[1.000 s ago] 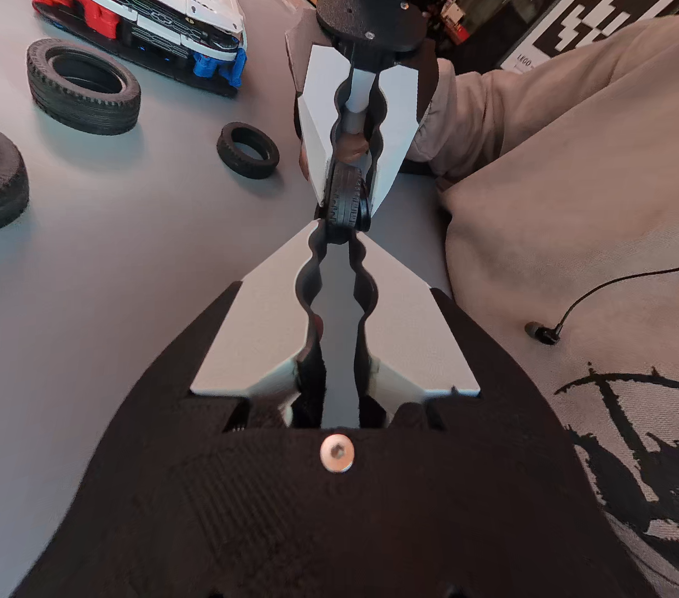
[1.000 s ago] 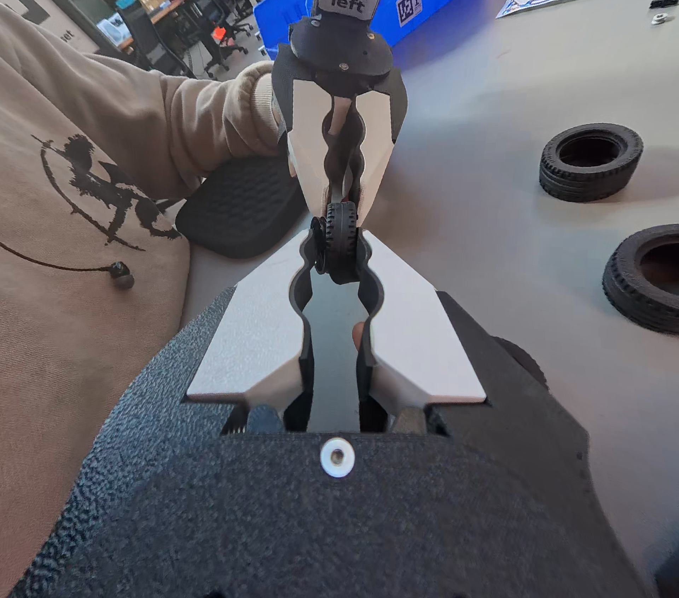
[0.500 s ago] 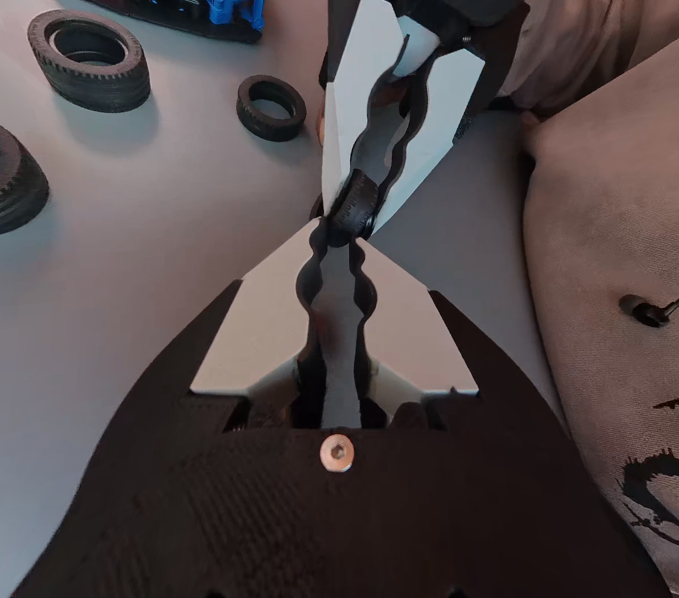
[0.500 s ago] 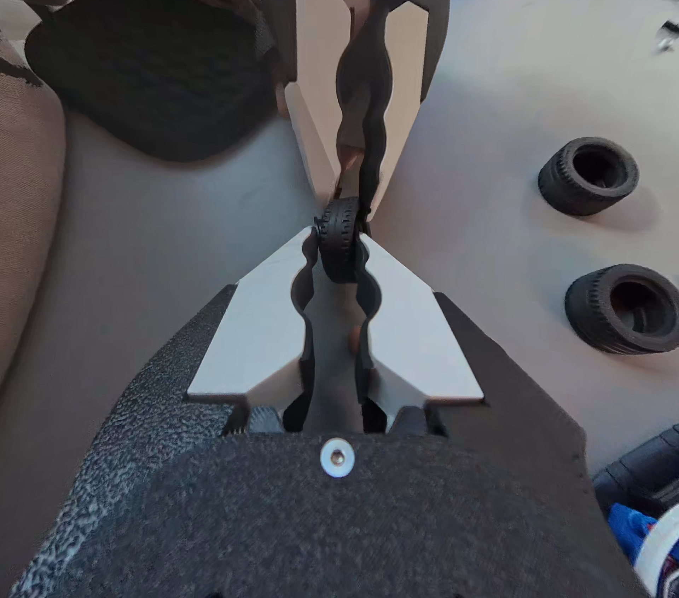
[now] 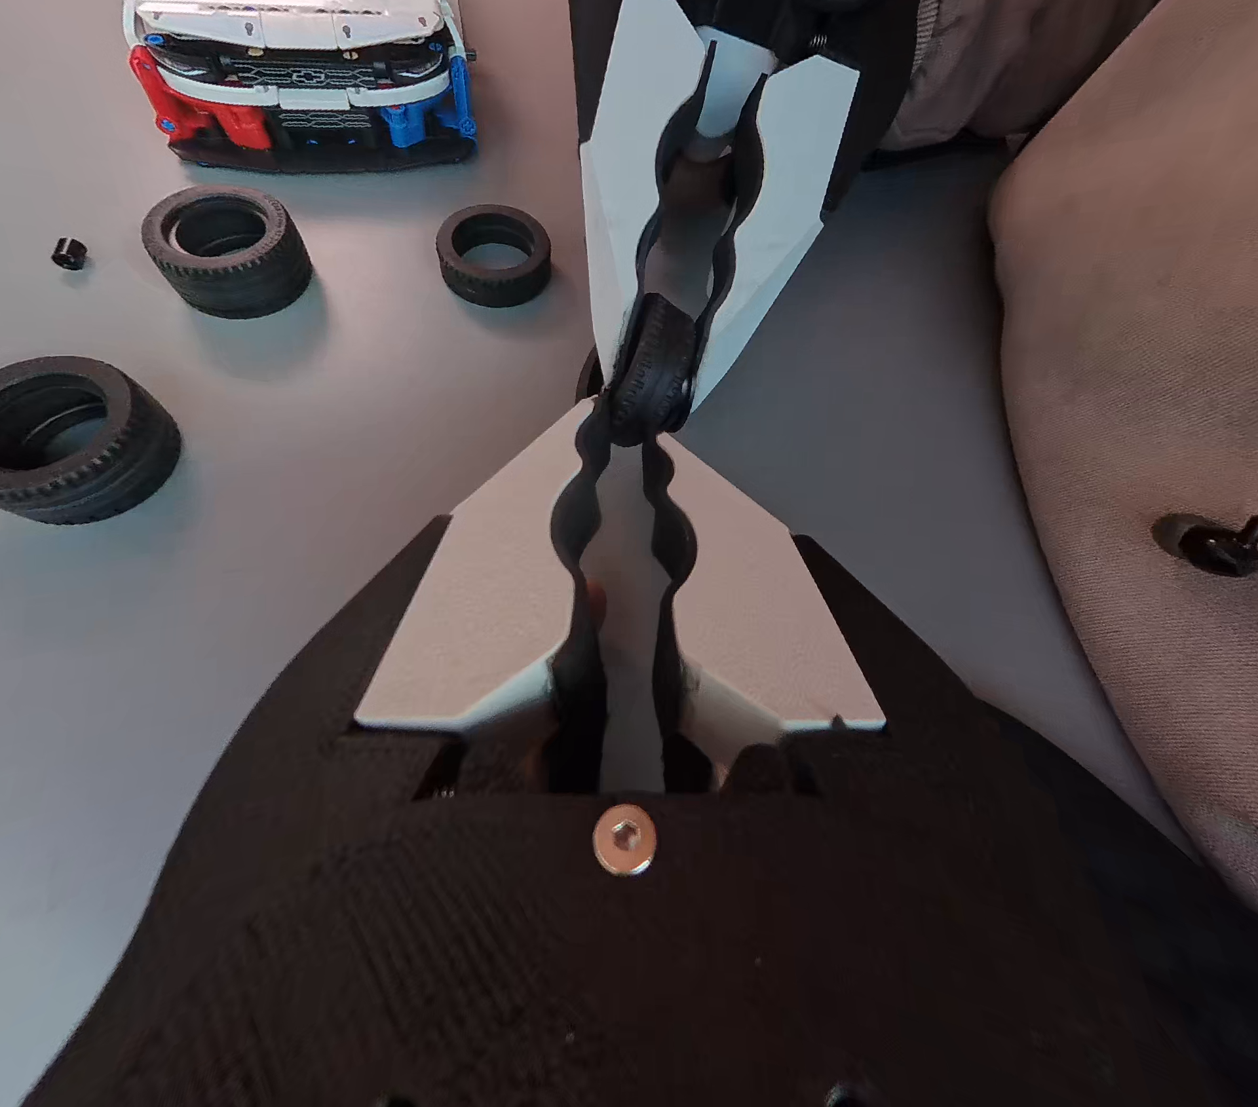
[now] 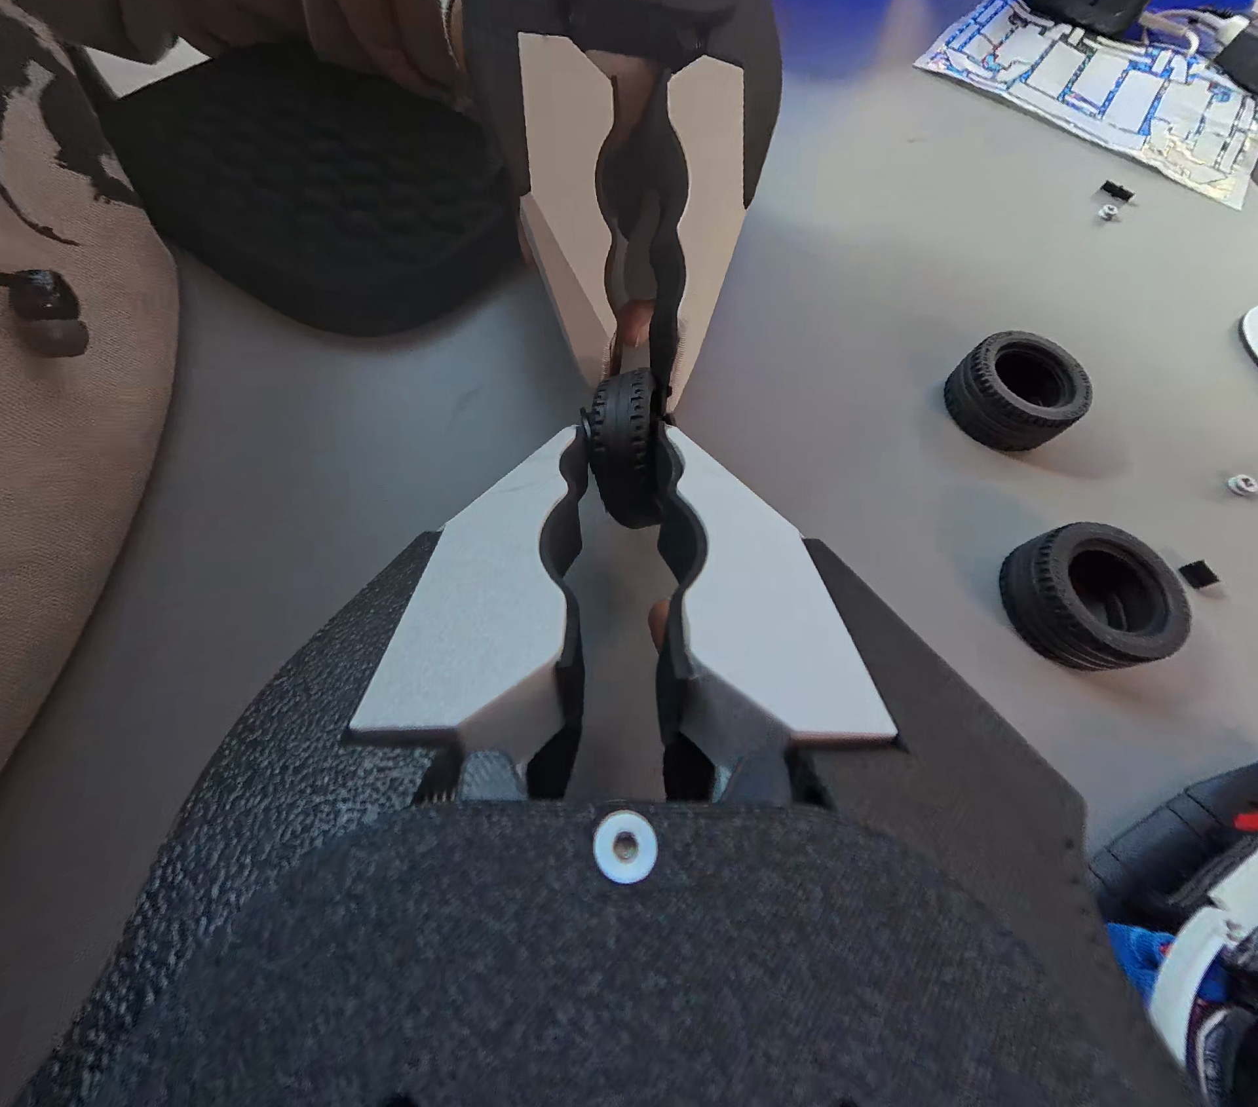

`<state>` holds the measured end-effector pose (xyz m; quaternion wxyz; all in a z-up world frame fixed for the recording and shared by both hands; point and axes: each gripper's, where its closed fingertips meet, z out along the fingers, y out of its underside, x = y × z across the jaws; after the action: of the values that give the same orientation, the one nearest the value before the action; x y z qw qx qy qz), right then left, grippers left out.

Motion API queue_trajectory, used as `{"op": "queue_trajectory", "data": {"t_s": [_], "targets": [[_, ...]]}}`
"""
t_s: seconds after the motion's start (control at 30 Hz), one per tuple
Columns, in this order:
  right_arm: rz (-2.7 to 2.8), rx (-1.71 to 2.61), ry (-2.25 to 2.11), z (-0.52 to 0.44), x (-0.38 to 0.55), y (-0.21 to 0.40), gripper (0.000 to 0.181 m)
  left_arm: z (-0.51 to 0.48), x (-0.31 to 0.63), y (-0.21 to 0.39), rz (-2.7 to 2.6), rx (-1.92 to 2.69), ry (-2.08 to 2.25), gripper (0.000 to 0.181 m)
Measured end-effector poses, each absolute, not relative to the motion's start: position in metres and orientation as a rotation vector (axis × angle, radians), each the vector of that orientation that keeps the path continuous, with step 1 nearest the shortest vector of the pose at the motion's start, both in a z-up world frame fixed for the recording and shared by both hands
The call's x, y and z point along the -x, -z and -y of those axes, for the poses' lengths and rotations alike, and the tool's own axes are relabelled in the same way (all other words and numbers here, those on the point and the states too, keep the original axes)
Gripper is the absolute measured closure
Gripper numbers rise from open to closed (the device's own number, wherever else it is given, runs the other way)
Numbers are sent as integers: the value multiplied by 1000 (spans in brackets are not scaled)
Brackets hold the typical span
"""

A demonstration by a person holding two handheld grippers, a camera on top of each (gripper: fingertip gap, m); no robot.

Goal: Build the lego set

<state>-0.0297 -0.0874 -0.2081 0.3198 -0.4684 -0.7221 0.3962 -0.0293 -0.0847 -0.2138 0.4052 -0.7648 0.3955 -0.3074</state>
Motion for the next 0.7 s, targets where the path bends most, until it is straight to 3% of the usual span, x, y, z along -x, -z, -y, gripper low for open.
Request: {"op": "queue_trajectory", "data": {"t_s": [0.3,0.7], "targets": [[1925,960,-1149,109,21,185,169,96,21,195,-1126,1710,782,163],[1616,1010,-1892,115,10,130,169,106,1,153,-1073,1446,838,164]]}}
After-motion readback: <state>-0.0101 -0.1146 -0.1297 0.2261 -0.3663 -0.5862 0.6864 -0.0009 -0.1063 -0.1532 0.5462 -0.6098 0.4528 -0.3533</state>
